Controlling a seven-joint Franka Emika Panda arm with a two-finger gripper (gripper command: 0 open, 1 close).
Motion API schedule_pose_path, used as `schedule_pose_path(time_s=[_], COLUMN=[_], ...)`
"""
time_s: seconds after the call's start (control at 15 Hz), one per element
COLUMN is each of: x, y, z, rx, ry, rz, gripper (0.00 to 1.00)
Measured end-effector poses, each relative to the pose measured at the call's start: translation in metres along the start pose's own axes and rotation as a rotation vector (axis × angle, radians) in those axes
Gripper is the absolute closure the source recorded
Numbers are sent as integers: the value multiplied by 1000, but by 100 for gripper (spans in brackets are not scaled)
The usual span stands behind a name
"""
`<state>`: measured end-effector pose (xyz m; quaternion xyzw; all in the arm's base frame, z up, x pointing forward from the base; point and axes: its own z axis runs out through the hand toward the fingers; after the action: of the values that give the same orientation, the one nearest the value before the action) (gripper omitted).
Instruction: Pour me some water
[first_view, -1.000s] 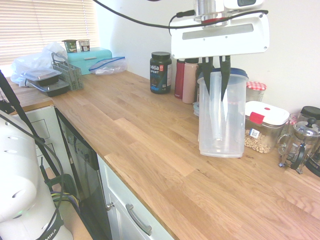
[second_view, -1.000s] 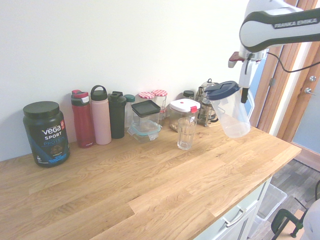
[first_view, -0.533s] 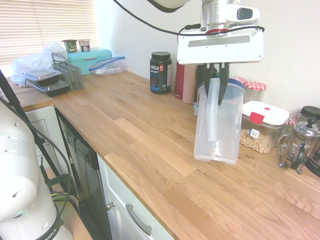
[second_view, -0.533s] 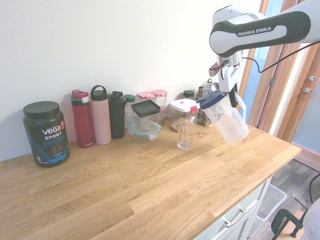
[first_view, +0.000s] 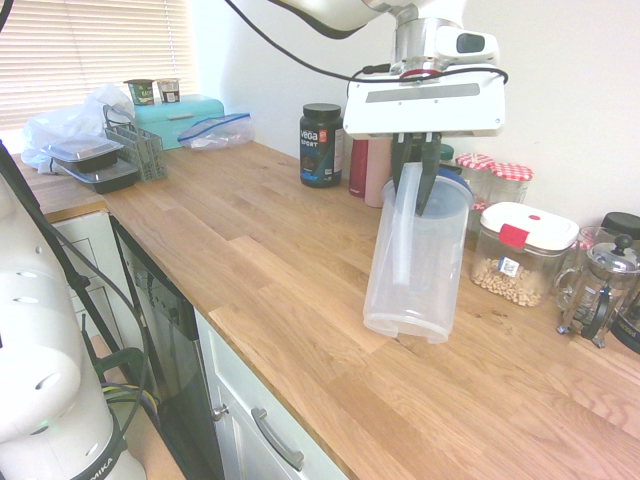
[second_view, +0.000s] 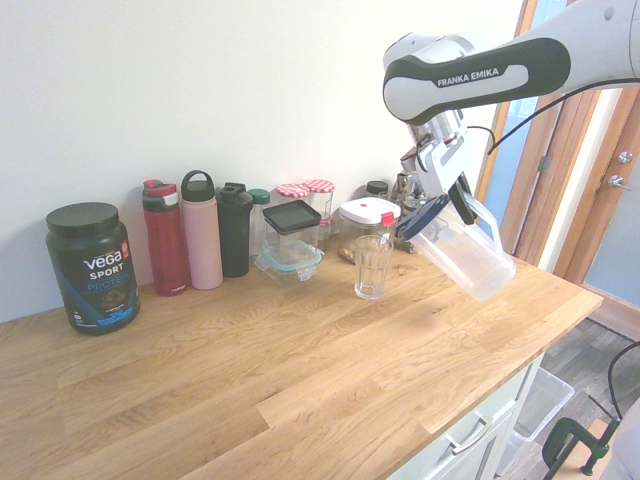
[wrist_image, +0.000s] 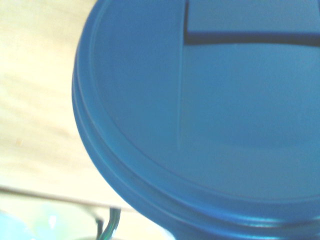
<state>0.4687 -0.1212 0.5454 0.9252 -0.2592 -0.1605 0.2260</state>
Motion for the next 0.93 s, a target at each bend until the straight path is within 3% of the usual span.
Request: schedule_pose_path(time_s=[0.67,0.93], x=[5,-6], y=[-29,-3], z=[-13,-15], rx=[-44,31], ry=[-20,52], rz=[0,15], gripper=[100,100])
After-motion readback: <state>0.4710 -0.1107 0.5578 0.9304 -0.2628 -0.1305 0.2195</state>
